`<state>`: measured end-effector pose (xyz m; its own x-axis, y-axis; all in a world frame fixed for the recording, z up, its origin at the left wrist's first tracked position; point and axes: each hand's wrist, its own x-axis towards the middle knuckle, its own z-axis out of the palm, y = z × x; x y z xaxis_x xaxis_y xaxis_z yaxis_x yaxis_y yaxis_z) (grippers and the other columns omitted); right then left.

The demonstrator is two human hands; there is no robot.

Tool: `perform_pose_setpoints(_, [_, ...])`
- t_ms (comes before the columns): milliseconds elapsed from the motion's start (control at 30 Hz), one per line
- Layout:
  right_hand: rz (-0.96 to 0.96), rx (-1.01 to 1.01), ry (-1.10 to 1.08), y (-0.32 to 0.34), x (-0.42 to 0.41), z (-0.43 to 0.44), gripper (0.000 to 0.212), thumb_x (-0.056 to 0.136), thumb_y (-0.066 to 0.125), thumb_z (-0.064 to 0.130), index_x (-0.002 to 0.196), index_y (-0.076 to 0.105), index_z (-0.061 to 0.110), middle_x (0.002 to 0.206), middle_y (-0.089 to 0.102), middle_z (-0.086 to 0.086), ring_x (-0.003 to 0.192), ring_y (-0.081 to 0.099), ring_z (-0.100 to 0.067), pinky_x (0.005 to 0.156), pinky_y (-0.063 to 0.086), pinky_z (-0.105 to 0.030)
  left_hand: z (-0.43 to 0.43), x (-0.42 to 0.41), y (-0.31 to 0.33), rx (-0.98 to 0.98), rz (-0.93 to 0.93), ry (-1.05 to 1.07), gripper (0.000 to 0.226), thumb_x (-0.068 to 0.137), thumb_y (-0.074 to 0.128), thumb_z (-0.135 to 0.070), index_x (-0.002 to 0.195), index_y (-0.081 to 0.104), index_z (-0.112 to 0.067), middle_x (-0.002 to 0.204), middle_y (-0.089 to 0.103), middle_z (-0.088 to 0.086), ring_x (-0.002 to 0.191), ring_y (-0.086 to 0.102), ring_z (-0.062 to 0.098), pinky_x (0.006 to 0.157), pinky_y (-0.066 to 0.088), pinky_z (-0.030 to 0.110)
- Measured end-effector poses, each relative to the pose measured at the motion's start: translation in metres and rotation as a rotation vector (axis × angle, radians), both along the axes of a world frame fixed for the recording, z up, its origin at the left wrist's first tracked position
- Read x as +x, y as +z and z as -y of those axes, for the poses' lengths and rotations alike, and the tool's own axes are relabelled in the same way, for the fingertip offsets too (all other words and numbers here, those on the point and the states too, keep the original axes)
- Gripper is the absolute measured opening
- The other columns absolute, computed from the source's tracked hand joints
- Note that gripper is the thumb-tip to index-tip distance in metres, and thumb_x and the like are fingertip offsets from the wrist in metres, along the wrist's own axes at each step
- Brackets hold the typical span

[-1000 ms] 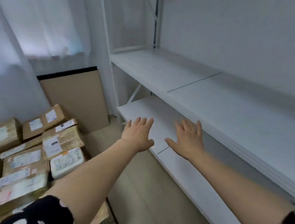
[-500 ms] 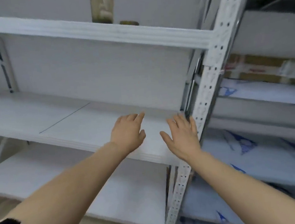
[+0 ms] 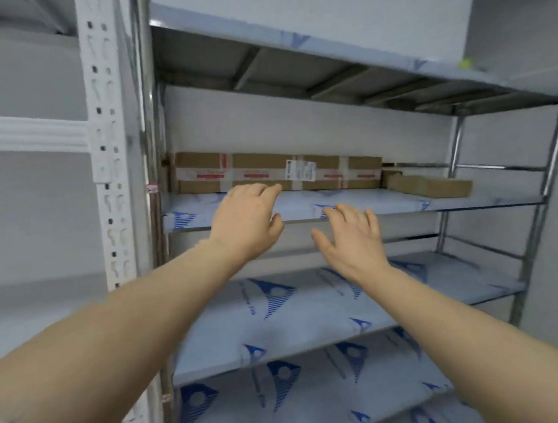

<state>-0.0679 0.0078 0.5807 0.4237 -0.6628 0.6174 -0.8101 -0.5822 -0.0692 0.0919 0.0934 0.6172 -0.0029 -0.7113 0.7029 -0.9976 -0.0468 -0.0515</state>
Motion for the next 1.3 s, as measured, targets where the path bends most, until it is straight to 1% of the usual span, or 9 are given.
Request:
perform_pose_setpoints(300, [-0.032,0.076,-0.144,0.022,-0.202,0.174,0.052,0.1,0.033,0.044,0.145,0.032,0.019,0.15,0.034,-0.004,0.139,0.028,-0.022,0.116,0.007,-0.037,0.202,-0.186,0.025,0.168,-0.032,-0.058,0.054,0.096,0.045,-0.036,0.146,0.035,-0.016,0.142,0.045,0.008,0.13,0.04,0.027,0.106,0.034,0.036])
perform_pose_setpoints(467, [0.008,0.117,-0.191,0.018,-0.267,0.254,0.051,0.099,0.036,0.042,0.144,0.035,0.018,0.146,0.04,-0.004,0.136,0.034,-0.023,0.115,0.014,-0.037,0.295,-0.24,0.034,0.256,-0.059,-0.04,0.055,0.096,0.045,-0.038,0.146,0.035,-0.017,0.141,0.045,0.009,0.127,0.043,0.028,0.102,0.039,0.038])
perform_pose_setpoints(667, [0.056,0.16,-0.235,0.011,-0.32,0.357,0.052,0.099,0.037,0.042,0.144,0.036,0.015,0.146,0.041,-0.007,0.134,0.037,-0.026,0.112,0.024,-0.038,0.415,-0.283,0.037,0.322,-0.154,-0.067,0.047,0.095,0.048,-0.039,0.134,0.048,-0.012,0.132,0.054,0.01,0.117,0.052,0.028,0.092,0.045,0.037])
perform_pose_setpoints(800, [0.122,0.14,-0.265,0.02,-0.339,0.435,0.051,0.099,0.037,0.041,0.14,0.041,0.012,0.14,0.048,-0.01,0.128,0.043,-0.028,0.108,0.03,-0.039,0.495,-0.299,0.048,0.321,-0.327,-0.104,0.036,0.095,0.048,-0.036,0.115,0.059,-0.007,0.113,0.062,0.011,0.093,0.055,0.025,0.074,0.042,0.031])
perform_pose_setpoints(867, [0.174,0.141,-0.282,0.03,-0.343,0.476,0.048,0.1,0.036,0.04,0.137,0.045,0.01,0.137,0.051,-0.011,0.126,0.045,-0.028,0.107,0.031,-0.04,0.534,-0.306,0.053,0.315,-0.484,-0.146,0.034,0.096,0.049,-0.035,0.109,0.061,-0.006,0.101,0.062,0.009,0.086,0.055,0.024,0.073,0.043,0.031])
perform_pose_setpoints(933, [0.203,0.159,-0.292,0.041,-0.345,0.516,0.046,0.101,0.034,0.038,0.135,0.046,0.009,0.135,0.053,-0.011,0.125,0.047,-0.029,0.108,0.031,-0.04,0.569,-0.313,0.058,0.332,-0.617,-0.165,0.036,0.097,0.049,-0.033,0.113,0.059,-0.002,0.103,0.061,0.011,0.092,0.056,0.026,0.081,0.048,0.035])
perform_pose_setpoints(1100, [0.285,0.238,-0.294,0.06,-0.357,0.598,0.045,0.103,0.028,0.036,0.135,0.044,0.009,0.132,0.055,-0.011,0.124,0.048,-0.028,0.112,0.024,-0.041,0.637,-0.338,0.063,0.409,-0.828,-0.142,0.052,0.101,0.043,-0.028,0.145,0.032,-0.003,0.149,0.036,0.013,0.132,0.039,0.031,0.104,0.034,0.034])
perform_pose_setpoints(1200, [0.328,0.377,-0.26,0.068,-0.363,0.637,0.046,0.103,0.026,0.036,0.135,0.043,0.008,0.135,0.052,-0.012,0.127,0.045,-0.029,0.111,0.024,-0.04,0.67,-0.352,0.059,0.395,-0.923,-0.092,0.052,0.101,0.041,-0.03,0.144,0.032,-0.002,0.147,0.037,0.016,0.132,0.038,0.032,0.103,0.034,0.032])
perform_pose_setpoints(1300, [0.387,0.52,-0.172,0.071,-0.361,0.673,0.049,0.102,0.029,0.041,0.131,0.05,0.008,0.135,0.052,-0.014,0.128,0.044,-0.03,0.111,0.028,-0.042,0.692,-0.363,0.05,0.354,-1.064,-0.06,0.047,0.1,0.044,-0.026,0.14,0.038,-0.002,0.139,0.044,0.016,0.125,0.044,0.028,0.089,0.038,0.028])
